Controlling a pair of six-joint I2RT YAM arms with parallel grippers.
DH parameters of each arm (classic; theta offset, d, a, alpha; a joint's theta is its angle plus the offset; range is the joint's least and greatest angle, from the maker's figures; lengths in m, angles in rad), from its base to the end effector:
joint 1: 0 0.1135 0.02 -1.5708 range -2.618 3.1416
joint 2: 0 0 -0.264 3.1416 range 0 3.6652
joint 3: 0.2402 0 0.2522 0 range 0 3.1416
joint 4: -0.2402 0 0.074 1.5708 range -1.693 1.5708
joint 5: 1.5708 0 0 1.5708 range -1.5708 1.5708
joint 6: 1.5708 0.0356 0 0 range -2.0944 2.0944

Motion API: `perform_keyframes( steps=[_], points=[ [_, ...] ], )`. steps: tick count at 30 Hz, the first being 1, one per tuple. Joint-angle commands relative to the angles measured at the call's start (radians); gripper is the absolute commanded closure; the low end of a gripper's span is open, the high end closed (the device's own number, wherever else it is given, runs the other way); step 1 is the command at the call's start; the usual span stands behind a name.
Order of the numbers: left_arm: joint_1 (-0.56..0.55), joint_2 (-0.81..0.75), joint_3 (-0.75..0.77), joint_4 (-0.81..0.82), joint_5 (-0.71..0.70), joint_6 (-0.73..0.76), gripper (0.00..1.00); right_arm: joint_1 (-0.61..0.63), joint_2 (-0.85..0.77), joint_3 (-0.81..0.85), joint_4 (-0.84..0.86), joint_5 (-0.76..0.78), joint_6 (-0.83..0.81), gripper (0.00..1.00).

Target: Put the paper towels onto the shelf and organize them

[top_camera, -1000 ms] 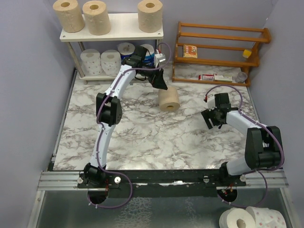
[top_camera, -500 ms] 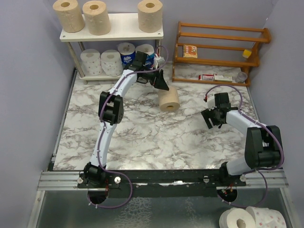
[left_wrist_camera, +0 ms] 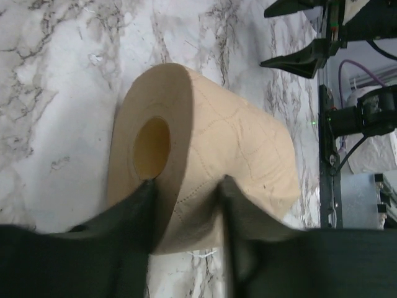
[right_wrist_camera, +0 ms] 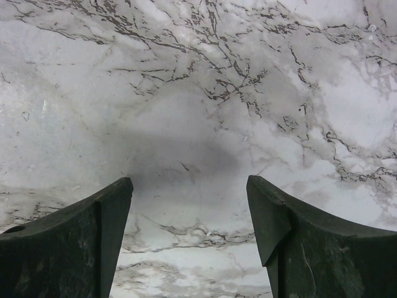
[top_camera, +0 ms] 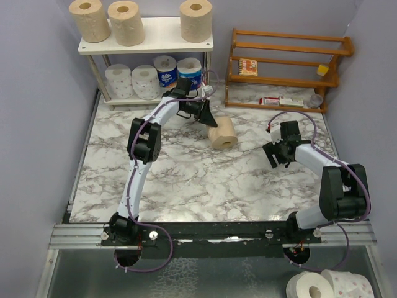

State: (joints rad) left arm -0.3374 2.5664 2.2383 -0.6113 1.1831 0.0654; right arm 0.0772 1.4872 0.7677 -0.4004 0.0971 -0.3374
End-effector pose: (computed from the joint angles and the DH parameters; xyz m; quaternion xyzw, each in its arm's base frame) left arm 0.5028 -0.2113 0.1644 0.3275 0.7385 -0.5601 0.1835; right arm 0.2689 0.0173 0.1618 -0.1898 0.9549 -0.0759 0.2153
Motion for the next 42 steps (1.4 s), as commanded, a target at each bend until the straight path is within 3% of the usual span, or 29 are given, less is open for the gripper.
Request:
perform_keyframes(
  steps=[1,2,8,11,17,20,31,38,42],
  points=[
    [-0.037,-0.027,-0.043,-0.035,-0.028,0.082,0.95,0.003,0.067,-0.057,-0.055,0.040,-0.006,0.24],
    [-0.037,-0.030,-0.041,-0.041,-0.035,0.083,1.00,0.003,0.068,-0.056,-0.056,0.040,-0.006,0.24],
    [-0.045,-0.107,-0.029,-0.055,-0.034,0.086,1.00,0.003,0.066,-0.056,-0.054,0.044,-0.005,0.24],
    [-0.064,-0.211,-0.015,-0.081,-0.116,0.116,1.00,0.003,0.068,-0.057,-0.055,0.044,-0.005,0.24],
    [-0.255,-0.536,-0.084,-0.138,-0.762,0.450,1.00,0.004,0.075,-0.055,-0.057,0.041,-0.007,0.24],
    [-0.314,-0.572,-0.033,-0.138,-1.042,0.494,1.00,0.005,0.076,-0.054,-0.057,0.038,-0.007,0.24],
    [-0.308,-0.597,0.046,0.013,-1.537,0.609,1.00,0.009,0.056,-0.056,-0.056,0.037,-0.007,0.24],
    [-0.220,-0.554,0.278,0.041,-1.591,0.620,1.00,0.009,0.017,-0.061,-0.052,0.028,-0.010,0.24],
    [-0.195,-0.556,0.315,0.040,-1.600,0.591,1.00,0.009,0.026,-0.059,-0.054,0.032,-0.010,0.24]
  ],
)
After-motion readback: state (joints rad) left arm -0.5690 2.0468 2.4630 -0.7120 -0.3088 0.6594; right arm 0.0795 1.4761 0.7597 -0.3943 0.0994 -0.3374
